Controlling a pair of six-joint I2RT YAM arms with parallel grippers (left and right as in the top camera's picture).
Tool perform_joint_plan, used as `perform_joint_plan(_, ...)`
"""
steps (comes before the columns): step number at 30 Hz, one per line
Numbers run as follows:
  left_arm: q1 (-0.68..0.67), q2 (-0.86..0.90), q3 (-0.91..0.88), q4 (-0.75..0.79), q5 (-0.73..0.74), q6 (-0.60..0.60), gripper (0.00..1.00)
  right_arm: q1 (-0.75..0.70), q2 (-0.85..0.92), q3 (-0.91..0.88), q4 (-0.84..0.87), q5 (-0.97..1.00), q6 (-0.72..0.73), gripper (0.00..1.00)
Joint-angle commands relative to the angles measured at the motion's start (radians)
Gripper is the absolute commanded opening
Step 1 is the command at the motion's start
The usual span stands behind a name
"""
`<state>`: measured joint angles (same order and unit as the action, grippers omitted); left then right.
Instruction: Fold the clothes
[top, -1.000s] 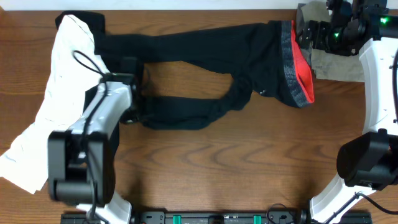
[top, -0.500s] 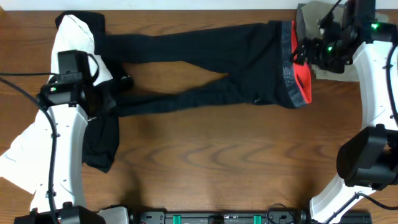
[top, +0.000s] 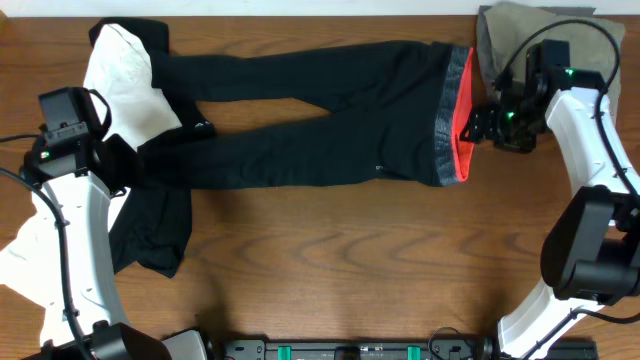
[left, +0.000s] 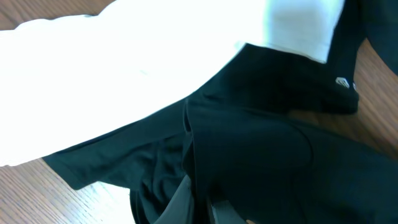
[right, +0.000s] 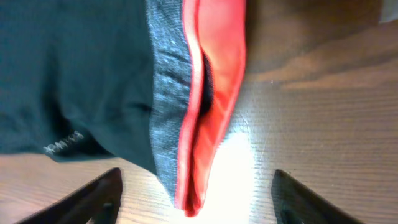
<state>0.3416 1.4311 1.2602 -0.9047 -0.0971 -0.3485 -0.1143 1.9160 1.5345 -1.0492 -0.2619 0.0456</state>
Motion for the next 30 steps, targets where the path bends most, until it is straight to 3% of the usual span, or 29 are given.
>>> perform_joint_plan(1, 0.007, -0.007, 0.005, 0.008, -0.023, -0.031, 0.06, 0.031, 0.001, -0.035, 0.001, 0.011, -0.002, 0.63)
perform_joint_plan(5, 0.007, -0.007, 0.005, 0.005, -0.023, -0.031, 0.06, 0.067, 0.001, -0.074, -0.011, 0.011, -0.002, 0.54)
perform_joint_plan(15, 0.007, -0.007, 0.005, 0.004, -0.023, -0.031, 0.06, 0.141, 0.001, -0.236, 0.047, 0.191, 0.162, 0.56)
perform_joint_plan(19, 0.007, -0.007, 0.005, 0.001, -0.023, -0.031, 0.06, 0.141, 0.001, -0.262, 0.121, 0.191, 0.183, 0.52)
perform_joint_plan(21, 0.007, -0.007, 0.002, -0.001, -0.023, -0.031, 0.06, 0.141, 0.001, -0.267, 0.149, 0.191, 0.195, 0.41)
perform_joint_plan(25, 0.007, -0.006, 0.002, -0.025, -0.023, -0.031, 0.06, 0.135, -0.006, -0.267, 0.165, 0.21, 0.221, 0.04)
perform_joint_plan(30, 0.007, -0.006, 0.002, -0.087, -0.024, -0.058, 0.06, 0.092, -0.052, -0.266, 0.139, 0.209, 0.224, 0.01)
